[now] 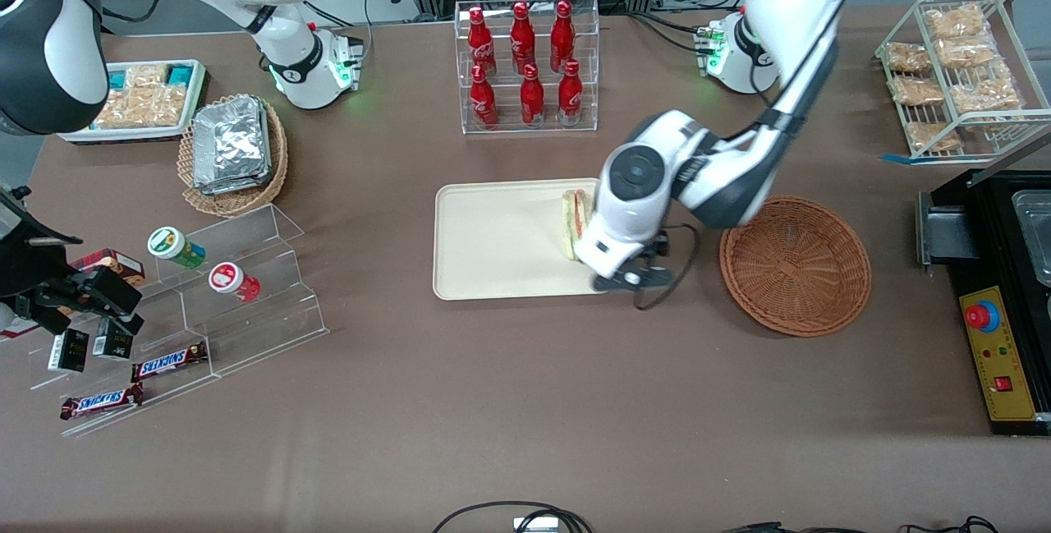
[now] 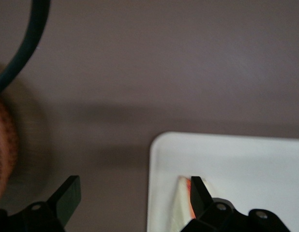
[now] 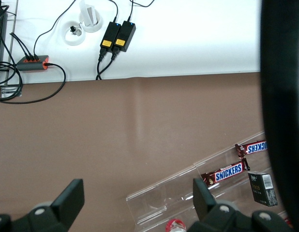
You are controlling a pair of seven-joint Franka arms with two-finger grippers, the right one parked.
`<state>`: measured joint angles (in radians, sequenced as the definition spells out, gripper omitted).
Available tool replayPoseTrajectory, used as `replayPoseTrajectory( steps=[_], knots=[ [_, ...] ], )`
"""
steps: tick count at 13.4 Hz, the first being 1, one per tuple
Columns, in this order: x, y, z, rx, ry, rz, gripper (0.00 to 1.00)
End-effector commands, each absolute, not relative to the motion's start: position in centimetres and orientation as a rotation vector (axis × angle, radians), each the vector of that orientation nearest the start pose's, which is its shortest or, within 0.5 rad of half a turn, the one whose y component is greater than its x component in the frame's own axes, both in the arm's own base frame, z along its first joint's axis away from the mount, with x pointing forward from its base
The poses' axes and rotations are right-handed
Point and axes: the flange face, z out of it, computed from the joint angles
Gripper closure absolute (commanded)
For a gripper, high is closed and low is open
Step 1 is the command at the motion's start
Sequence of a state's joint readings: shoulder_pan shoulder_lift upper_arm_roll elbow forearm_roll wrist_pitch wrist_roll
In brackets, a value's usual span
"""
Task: Place sandwich from basket to tray
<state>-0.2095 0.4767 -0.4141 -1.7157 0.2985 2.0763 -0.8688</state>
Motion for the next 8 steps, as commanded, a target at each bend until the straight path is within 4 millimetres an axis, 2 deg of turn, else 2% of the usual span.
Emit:
replayPoseTrajectory(
  steps=[1, 3, 4, 8],
  knots=[
    [57.4, -29.8, 35.6, -2.925, -0.388, -0.064, 0.0],
    [59.0, -25.8, 37.2, -2.873, -0.467, -0.108, 0.0],
    [59.4, -24.5, 38.0, -2.86, -0.494, -0.119, 0.0],
    [60.7, -18.0, 40.9, -2.823, -0.441, -0.093, 0.0]
  ],
)
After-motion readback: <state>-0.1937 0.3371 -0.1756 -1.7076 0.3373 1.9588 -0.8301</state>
